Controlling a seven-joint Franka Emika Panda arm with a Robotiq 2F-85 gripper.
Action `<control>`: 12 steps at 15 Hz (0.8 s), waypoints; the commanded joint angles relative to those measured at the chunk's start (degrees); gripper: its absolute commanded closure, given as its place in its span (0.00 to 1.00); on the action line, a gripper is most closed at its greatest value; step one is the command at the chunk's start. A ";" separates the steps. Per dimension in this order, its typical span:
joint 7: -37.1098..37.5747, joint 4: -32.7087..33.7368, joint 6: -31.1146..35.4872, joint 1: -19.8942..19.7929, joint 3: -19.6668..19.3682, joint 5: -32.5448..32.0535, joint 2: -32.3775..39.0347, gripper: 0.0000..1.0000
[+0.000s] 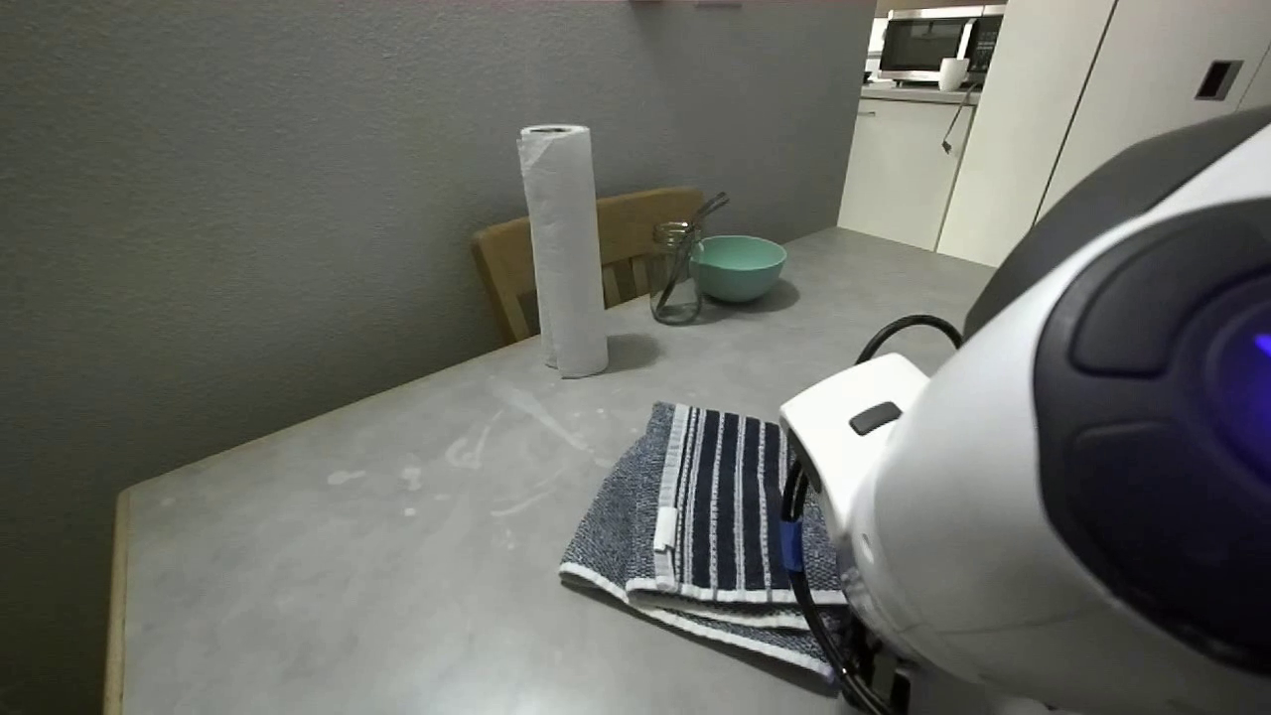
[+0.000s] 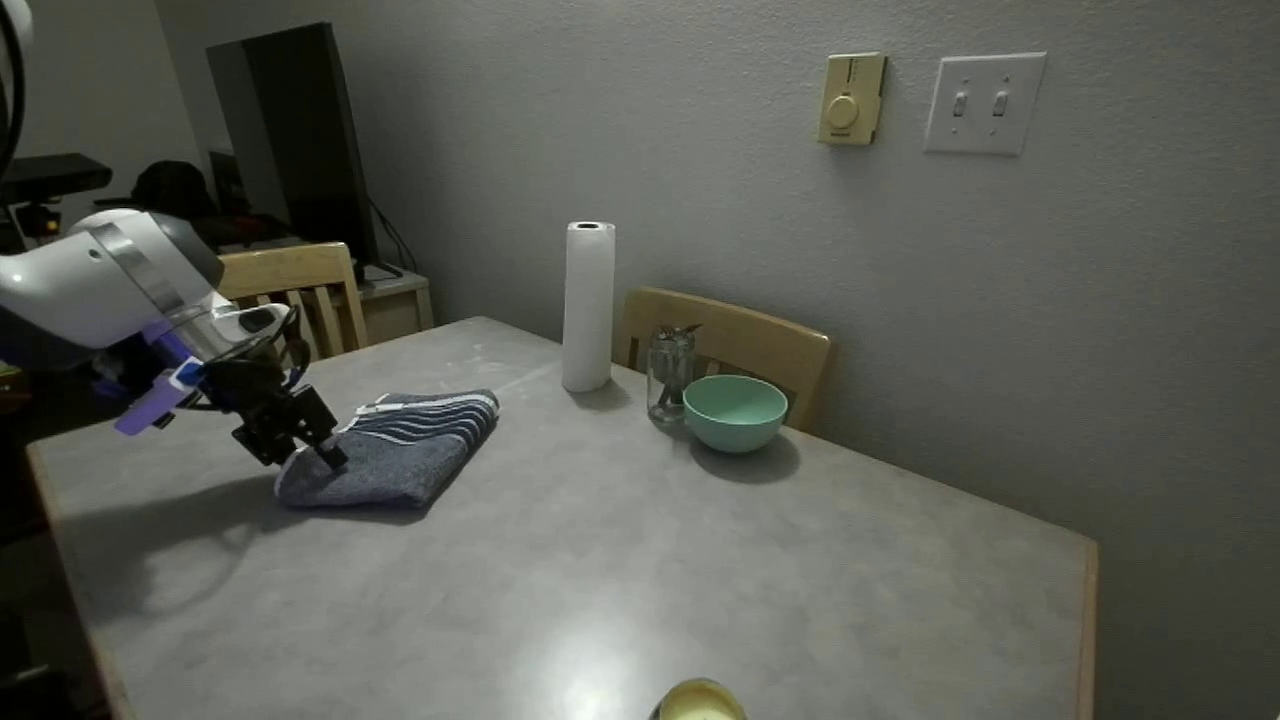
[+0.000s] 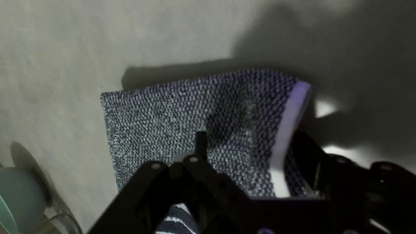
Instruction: Unfold the towel
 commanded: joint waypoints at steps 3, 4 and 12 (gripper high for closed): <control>2.11 1.50 -2.28 -2.62 2.74 -1.35 1.97 0.76; 2.26 1.56 -2.39 -2.78 2.96 -1.13 2.09 0.82; 0.34 3.22 -0.83 -5.50 6.30 6.17 3.82 0.98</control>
